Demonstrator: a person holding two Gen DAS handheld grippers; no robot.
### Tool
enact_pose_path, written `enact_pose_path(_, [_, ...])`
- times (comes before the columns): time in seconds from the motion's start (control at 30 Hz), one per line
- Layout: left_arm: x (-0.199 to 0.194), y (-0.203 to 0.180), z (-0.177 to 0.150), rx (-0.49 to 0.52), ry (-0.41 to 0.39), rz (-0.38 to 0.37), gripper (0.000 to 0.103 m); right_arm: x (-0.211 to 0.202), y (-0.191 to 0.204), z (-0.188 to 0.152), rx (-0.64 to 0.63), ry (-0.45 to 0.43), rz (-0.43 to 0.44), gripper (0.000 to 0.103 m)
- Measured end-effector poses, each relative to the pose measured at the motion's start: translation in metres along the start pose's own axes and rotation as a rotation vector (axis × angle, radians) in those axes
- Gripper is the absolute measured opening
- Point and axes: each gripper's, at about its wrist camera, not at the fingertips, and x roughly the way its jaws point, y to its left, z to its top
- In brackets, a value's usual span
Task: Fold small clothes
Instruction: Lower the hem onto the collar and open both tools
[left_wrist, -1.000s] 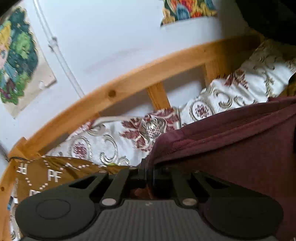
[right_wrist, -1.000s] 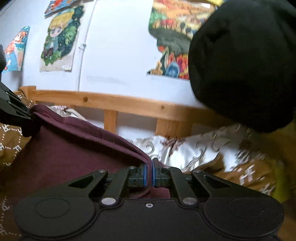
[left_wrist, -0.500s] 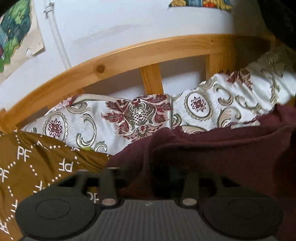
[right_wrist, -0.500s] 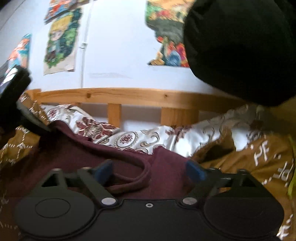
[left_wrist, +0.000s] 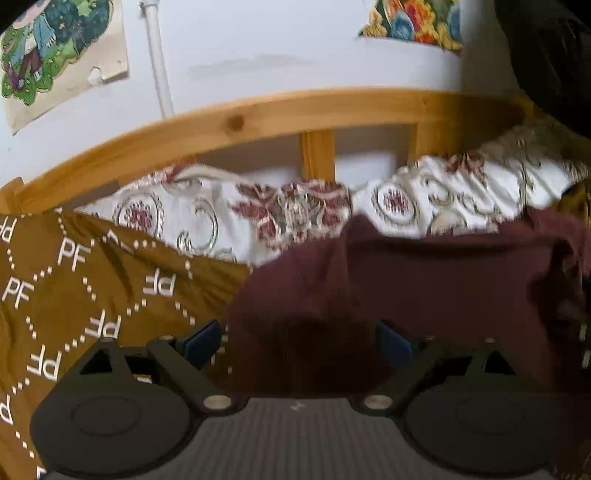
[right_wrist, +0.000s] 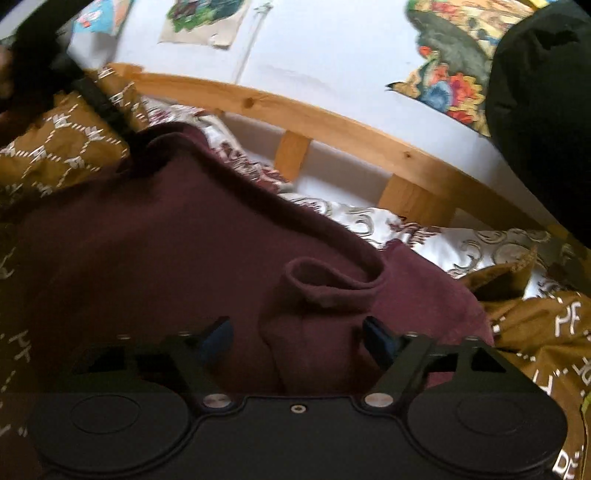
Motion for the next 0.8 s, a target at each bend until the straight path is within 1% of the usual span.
enact_pose_path(0.07, [0.002,-0.001,-0.004,0.005,0.007,0.015,0.085,-0.002,-0.005,-0.002,0.043,-0.017,-0.010,0.032])
enact_pose_path(0.1, [0.005,-0.002,-0.004,0.006,0.010,0.027,0.080,-0.004,-0.007,-0.002,0.070,-0.034,-0.017,0.026])
enact_pose_path(0.13, [0.007,-0.003,-0.003,0.008,0.014,0.038,0.077,-0.007,-0.011,-0.001,0.093,-0.048,-0.025,0.015])
enact_pose_path(0.2, [0.012,-0.005,0.000,0.009,0.014,0.058,0.064,-0.013,-0.020,0.000,0.151,-0.087,-0.047,0.011])
enact_pose_path(0.23, [0.015,-0.006,0.002,0.006,0.013,0.066,0.060,-0.015,-0.026,0.000,0.175,-0.103,-0.062,0.007])
enact_pose_path(0.3, [0.020,-0.007,0.007,-0.002,0.013,0.077,0.038,-0.016,-0.040,0.001,0.224,-0.121,-0.105,0.005])
enact_pose_path(0.33, [0.023,-0.008,0.008,-0.008,0.012,0.085,0.034,-0.018,-0.047,0.000,0.253,-0.125,-0.123,0.004])
enact_pose_path(0.37, [0.025,-0.008,0.011,-0.017,0.007,0.098,0.025,-0.018,-0.053,-0.001,0.277,-0.126,-0.135,0.004])
enact_pose_path(0.4, [0.026,-0.008,0.012,-0.027,0.002,0.112,0.020,-0.018,-0.060,-0.003,0.311,-0.121,-0.149,0.004])
enact_pose_path(0.57, [0.036,-0.003,0.017,-0.072,0.006,0.166,0.019,-0.013,-0.083,-0.014,0.421,-0.087,-0.187,0.004])
enact_pose_path(0.63, [0.040,-0.001,0.017,-0.064,0.005,0.179,0.019,-0.012,-0.088,-0.017,0.440,-0.084,-0.204,0.003])
enact_pose_path(0.7, [0.045,0.000,0.017,-0.043,0.007,0.226,0.018,-0.013,-0.089,-0.019,0.450,-0.083,-0.227,0.003])
enact_pose_path(0.73, [0.048,0.002,0.017,-0.032,0.018,0.248,0.018,-0.013,-0.090,-0.021,0.452,-0.082,-0.237,0.003])
enact_pose_path(0.8, [0.052,0.008,0.018,-0.048,0.051,0.248,0.019,-0.011,-0.092,-0.023,0.459,-0.064,-0.240,0.003])
